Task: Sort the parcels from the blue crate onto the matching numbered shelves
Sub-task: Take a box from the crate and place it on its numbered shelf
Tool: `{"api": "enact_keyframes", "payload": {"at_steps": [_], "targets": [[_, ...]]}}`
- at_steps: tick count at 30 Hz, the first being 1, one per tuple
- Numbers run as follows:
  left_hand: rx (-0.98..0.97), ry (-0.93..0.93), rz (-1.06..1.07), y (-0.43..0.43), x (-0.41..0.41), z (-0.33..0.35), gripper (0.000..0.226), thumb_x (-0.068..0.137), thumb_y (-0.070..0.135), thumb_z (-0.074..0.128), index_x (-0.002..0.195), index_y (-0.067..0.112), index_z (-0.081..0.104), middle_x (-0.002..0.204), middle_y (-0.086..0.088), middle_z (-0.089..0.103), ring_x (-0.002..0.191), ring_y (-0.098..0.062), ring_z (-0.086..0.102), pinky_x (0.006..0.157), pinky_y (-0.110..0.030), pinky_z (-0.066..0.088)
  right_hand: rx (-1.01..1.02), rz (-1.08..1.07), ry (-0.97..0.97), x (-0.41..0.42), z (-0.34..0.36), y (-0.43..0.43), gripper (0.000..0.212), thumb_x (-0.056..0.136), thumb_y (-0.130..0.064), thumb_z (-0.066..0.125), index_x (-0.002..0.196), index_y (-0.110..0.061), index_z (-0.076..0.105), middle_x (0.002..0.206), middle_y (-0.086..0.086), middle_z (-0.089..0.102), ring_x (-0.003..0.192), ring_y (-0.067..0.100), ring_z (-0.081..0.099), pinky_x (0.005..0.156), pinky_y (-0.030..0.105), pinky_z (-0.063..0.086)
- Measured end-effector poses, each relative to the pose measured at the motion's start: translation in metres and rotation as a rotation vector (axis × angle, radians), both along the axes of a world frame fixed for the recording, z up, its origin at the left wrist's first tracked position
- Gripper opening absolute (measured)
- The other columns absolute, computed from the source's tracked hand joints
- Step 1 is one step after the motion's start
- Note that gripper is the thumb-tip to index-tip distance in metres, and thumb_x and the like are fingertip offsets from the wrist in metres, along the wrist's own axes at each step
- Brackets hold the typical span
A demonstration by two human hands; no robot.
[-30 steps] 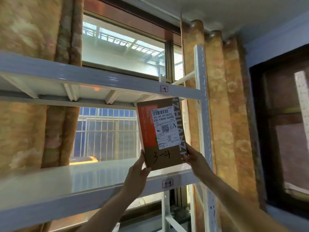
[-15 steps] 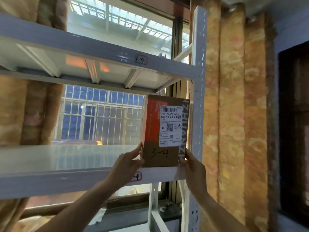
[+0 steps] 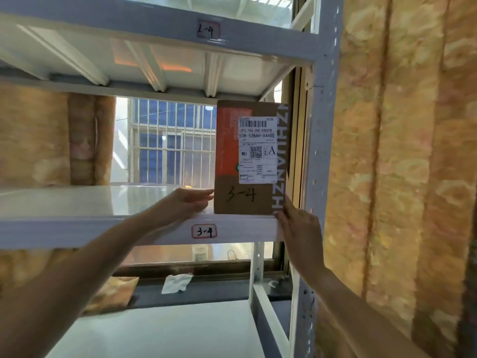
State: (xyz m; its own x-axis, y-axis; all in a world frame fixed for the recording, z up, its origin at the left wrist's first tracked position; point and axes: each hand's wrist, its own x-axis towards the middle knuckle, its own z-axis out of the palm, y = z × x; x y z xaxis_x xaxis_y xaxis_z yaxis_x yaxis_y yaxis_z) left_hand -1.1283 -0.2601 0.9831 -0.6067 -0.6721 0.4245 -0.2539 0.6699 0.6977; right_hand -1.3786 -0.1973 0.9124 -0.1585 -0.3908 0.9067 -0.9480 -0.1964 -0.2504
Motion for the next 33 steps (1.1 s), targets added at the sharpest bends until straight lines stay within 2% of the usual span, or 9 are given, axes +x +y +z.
{"api": "enact_keyframes", "payload": {"at_steps": [5,8,11,17,21,25,28,30,33], "targets": [[0.100,0.001,-0.054,-0.006,-0.006,-0.011,0.045,0.099,0.016,0.040,0.143,0.025,0.034,0.143,-0.003,0.045,0.128,-0.026,0.046,0.109,-0.044,0.037,-0.045,0.049,-0.078,0.005,-0.006,-0.001,0.052,0.096,-0.039,0.024,0.142,-0.020,0.041,0.080,-0.006,0.060,0.077,0.017,0.056,0.082,0.031,0.043],[0.102,0.011,-0.041,-0.010,-0.006,-0.013,0.050,0.089,0.025,0.046,0.137,0.036,0.039,0.136,-0.008,0.050,0.119,-0.028,0.047,0.105,-0.044,0.036,-0.066,0.072,-0.055,0.009,-0.005,0.004,0.053,0.098,-0.035,0.022,0.143,-0.012,0.039,0.074,-0.010,0.050,0.066,0.010,0.049,0.075,0.033,0.047],[0.050,-0.037,0.033,-0.007,-0.008,-0.013,0.051,0.097,0.009,0.041,0.145,0.023,0.032,0.152,0.000,0.034,0.137,-0.023,0.034,0.111,-0.053,0.031,-0.020,0.086,-0.025,0.006,-0.007,0.007,0.053,0.098,-0.032,0.022,0.147,-0.013,0.029,0.077,-0.008,0.050,0.069,0.011,0.049,0.070,0.030,0.046],[0.014,-0.073,0.076,-0.006,-0.005,-0.012,0.054,0.096,-0.001,0.035,0.145,0.023,0.032,0.152,-0.001,0.034,0.139,-0.025,0.033,0.111,-0.054,0.031,0.042,0.053,0.055,0.004,-0.007,0.012,0.055,0.096,-0.010,0.040,0.148,-0.009,0.023,0.093,0.004,0.063,0.080,0.011,0.047,0.086,0.035,0.045],[-0.010,-0.118,0.123,-0.007,-0.001,-0.019,0.056,0.087,0.025,0.038,0.142,0.036,0.034,0.148,-0.006,0.041,0.136,-0.028,0.039,0.101,-0.059,0.041,0.070,0.007,0.022,0.005,-0.008,0.011,0.056,0.097,-0.012,0.043,0.149,-0.007,0.023,0.105,0.012,0.063,0.098,0.027,0.055,0.094,0.040,0.043],[-0.050,-0.141,0.175,-0.008,-0.005,-0.021,0.047,0.100,0.018,0.033,0.146,0.029,0.028,0.150,-0.008,0.037,0.134,-0.030,0.042,0.101,-0.055,0.044,0.120,-0.002,0.046,0.009,-0.008,0.018,0.060,0.096,-0.014,0.047,0.149,-0.007,0.021,0.120,0.012,0.060,0.110,0.028,0.052,0.103,0.039,0.037],[-0.307,-0.350,0.462,0.001,-0.004,-0.028,0.049,0.101,0.034,0.027,0.149,0.026,0.021,0.149,-0.008,0.039,0.129,-0.027,0.048,0.104,-0.044,0.043,0.142,0.060,0.011,0.007,-0.021,0.023,0.069,0.095,-0.022,0.051,0.151,-0.022,0.010,0.146,0.006,0.043,0.134,0.024,0.039,0.114,0.041,0.029],[-0.573,-0.457,0.617,0.013,0.009,-0.044,0.058,0.097,0.047,0.019,0.149,0.020,0.021,0.151,-0.006,0.035,0.138,-0.025,0.036,0.114,-0.039,0.026,0.121,0.082,0.029,0.009,-0.033,0.031,0.070,0.093,-0.020,0.052,0.151,-0.022,0.014,0.152,0.004,0.034,0.139,0.022,0.034,0.114,0.046,0.032],[-0.835,-0.462,0.603,0.022,0.044,-0.075,0.061,0.098,0.046,0.013,0.147,0.015,0.027,0.153,-0.006,0.028,0.142,-0.025,0.027,0.114,-0.040,0.018,0.158,0.162,0.190,0.026,-0.054,0.042,0.081,0.079,-0.004,0.066,0.148,-0.019,0.026,0.154,0.002,0.031,0.141,0.020,0.033,0.114,0.043,0.032]]}}
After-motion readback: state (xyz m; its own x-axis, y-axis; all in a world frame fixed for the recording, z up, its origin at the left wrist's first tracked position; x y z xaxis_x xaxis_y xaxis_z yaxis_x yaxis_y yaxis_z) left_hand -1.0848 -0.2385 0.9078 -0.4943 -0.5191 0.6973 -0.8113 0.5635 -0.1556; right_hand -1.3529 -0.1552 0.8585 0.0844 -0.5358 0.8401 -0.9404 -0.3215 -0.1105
